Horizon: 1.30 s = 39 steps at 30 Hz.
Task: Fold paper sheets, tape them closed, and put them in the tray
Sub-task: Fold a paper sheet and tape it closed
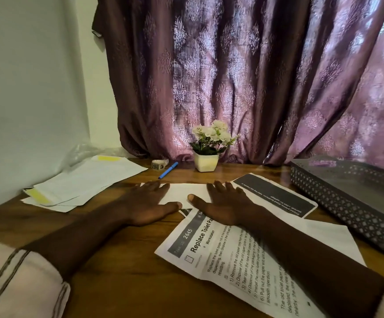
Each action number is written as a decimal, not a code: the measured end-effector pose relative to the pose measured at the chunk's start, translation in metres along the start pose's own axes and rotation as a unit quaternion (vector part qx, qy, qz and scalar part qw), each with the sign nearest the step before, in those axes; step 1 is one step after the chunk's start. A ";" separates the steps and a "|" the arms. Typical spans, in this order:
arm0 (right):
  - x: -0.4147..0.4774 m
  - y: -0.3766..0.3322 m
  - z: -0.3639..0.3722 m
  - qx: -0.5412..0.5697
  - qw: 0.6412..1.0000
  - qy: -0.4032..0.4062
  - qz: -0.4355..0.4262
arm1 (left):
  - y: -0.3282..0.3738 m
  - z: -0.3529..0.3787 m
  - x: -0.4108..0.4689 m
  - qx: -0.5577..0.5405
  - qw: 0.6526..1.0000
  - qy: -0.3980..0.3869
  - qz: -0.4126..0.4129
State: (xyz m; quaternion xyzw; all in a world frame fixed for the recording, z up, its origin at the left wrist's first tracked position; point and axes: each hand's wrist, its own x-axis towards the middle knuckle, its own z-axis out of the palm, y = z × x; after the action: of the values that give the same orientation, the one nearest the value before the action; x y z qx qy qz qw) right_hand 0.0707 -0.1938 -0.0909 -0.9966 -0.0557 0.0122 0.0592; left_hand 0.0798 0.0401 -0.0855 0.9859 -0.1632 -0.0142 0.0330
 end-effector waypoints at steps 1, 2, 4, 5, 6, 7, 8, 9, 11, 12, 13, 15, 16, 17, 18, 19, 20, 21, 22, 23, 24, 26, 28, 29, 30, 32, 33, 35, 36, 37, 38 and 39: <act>0.000 0.000 0.001 0.004 1.000 0.004 0.003 | 0.002 -0.001 -0.004 -0.010 1.000 0.018 0.000; -0.001 0.000 0.000 0.000 1.000 0.012 0.003 | 0.004 -0.001 -0.008 -0.041 0.998 0.051 -0.006; -0.001 -0.002 -0.004 -0.039 0.998 0.042 -0.008 | 0.006 -0.005 -0.015 -0.130 0.977 0.165 -0.028; -0.001 -0.002 -0.005 -0.059 0.996 0.068 -0.024 | 0.005 -0.009 -0.013 -0.148 0.962 0.226 -0.035; 0.000 -0.002 -0.006 -0.081 0.991 0.096 -0.046 | 0.002 -0.014 -0.007 -0.144 0.952 0.268 -0.041; 0.000 -0.003 -0.007 -0.096 0.986 0.116 -0.071 | -0.002 -0.020 0.001 -0.143 0.945 0.290 -0.048; 0.002 -0.004 -0.007 -0.097 0.983 0.124 -0.091 | -0.006 -0.027 0.013 -0.149 0.944 0.291 -0.051; 0.003 -0.004 -0.007 -0.087 0.983 0.124 -0.105 | -0.008 -0.034 0.025 -0.157 0.945 0.282 -0.060; 0.006 -0.002 -0.007 -0.067 0.983 0.120 -0.118 | -0.012 -0.044 0.053 -0.158 0.948 0.259 -0.094; 0.008 0.000 -0.007 -0.064 0.983 0.120 -0.123 | -0.015 -0.046 0.067 -0.150 0.950 0.252 -0.110; 0.008 0.001 -0.006 -0.062 0.982 0.121 -0.128 | -0.020 -0.046 0.081 -0.141 0.952 0.242 -0.121; 0.008 0.002 -0.007 -0.056 0.981 0.128 -0.136 | -0.033 -0.042 0.107 -0.113 0.961 0.219 -0.129; 0.008 0.002 -0.008 -0.054 0.980 0.130 -0.139 | -0.040 -0.038 0.120 -0.101 0.963 0.210 -0.133; 0.009 0.003 -0.008 -0.055 0.980 0.132 -0.141 | -0.045 -0.034 0.131 -0.087 0.965 0.203 -0.141; 0.009 0.002 -0.007 -0.060 0.980 0.129 -0.141 | -0.047 -0.032 0.138 -0.074 0.966 0.196 -0.154; 0.010 0.001 -0.007 -0.064 0.980 0.127 -0.140 | -0.047 -0.031 0.142 -0.066 0.966 0.196 -0.158; 0.011 0.002 -0.008 -0.067 0.980 0.125 -0.139 | -0.046 -0.030 0.147 -0.065 0.964 0.203 -0.160; 0.010 0.001 -0.008 -0.065 0.981 0.124 -0.135 | -0.043 -0.030 0.147 -0.069 0.961 0.218 -0.157; 0.010 0.001 -0.008 -0.062 0.981 0.127 -0.133 | -0.038 -0.032 0.144 -0.085 0.956 0.235 -0.152; 0.010 0.001 -0.007 -0.056 0.981 0.134 -0.131 | -0.035 -0.033 0.141 -0.107 0.951 0.255 -0.139; 0.010 0.001 -0.006 -0.040 0.980 0.146 -0.129 | -0.030 -0.035 0.134 -0.125 0.947 0.270 -0.119; 0.008 0.001 -0.004 0.034 0.975 0.182 -0.122 | -0.020 -0.038 0.114 -0.136 0.945 0.295 -0.049; 0.008 0.004 -0.003 0.154 0.956 0.220 -0.117 | -0.008 -0.036 0.090 -0.096 0.940 0.322 0.057; 0.009 0.006 -0.003 0.206 0.943 0.234 -0.118 | -0.001 -0.033 0.079 -0.060 0.931 0.338 0.120; 0.008 0.007 -0.004 0.236 0.932 0.245 -0.126 | 0.005 -0.028 0.070 -0.023 0.918 0.353 0.177; 0.009 0.007 -0.003 0.256 0.920 0.260 -0.143 | 0.013 -0.015 0.056 0.024 0.894 0.376 0.242; 0.010 0.009 -0.002 0.263 0.915 0.266 -0.151 | 0.016 -0.009 0.055 0.033 0.888 0.382 0.254; 0.013 0.007 0.001 0.284 0.906 0.274 -0.155 | 0.015 -0.002 0.054 0.026 0.887 0.386 0.251; 0.013 0.006 0.002 0.299 0.900 0.275 -0.156 | 0.014 0.000 0.055 0.015 0.888 0.388 0.247; 0.012 0.006 0.002 0.318 0.893 0.277 -0.159 | 0.013 0.002 0.056 0.000 0.885 0.393 0.249; 0.010 0.005 0.002 0.345 0.882 0.276 -0.165 | 0.013 0.002 0.056 -0.015 0.883 0.397 0.252; 0.008 0.005 0.001 0.374 0.870 0.272 -0.171 | 0.013 0.001 0.056 -0.028 0.879 0.402 0.255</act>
State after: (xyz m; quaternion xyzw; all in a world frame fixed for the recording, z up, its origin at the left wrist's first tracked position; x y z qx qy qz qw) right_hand 0.0795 -0.1978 -0.0924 -0.8390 -0.1978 -0.2497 0.4411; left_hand 0.1289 0.0097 -0.0866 0.8299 -0.3814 0.3873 0.1262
